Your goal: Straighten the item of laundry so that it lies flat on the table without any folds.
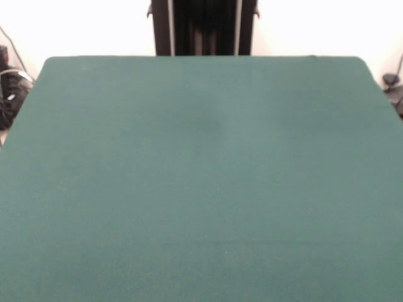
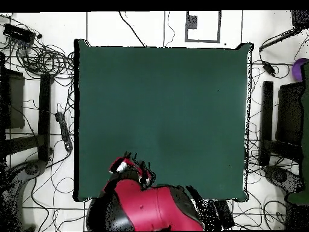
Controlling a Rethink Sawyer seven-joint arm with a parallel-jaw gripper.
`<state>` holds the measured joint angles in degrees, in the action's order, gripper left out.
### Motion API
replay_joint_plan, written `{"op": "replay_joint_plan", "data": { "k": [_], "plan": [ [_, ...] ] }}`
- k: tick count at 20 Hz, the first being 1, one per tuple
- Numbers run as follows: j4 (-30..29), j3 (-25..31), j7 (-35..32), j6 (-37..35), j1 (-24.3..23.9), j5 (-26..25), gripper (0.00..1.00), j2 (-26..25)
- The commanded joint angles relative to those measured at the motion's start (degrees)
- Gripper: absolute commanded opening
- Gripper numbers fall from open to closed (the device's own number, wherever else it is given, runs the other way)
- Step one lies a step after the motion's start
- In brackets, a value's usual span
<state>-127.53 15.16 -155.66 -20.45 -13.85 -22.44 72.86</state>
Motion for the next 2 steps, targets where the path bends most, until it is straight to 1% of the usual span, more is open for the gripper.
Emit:
{"op": "replay_joint_plan", "data": {
  "k": [1,2],
  "plan": [
    [-13.4,12.7,11.7,1.3,-7.3,6.1,1.0,2.3],
    [-13.3,13.0,12.1,0.5,-7.9,6.4,1.0,2.8]
  ]
}}
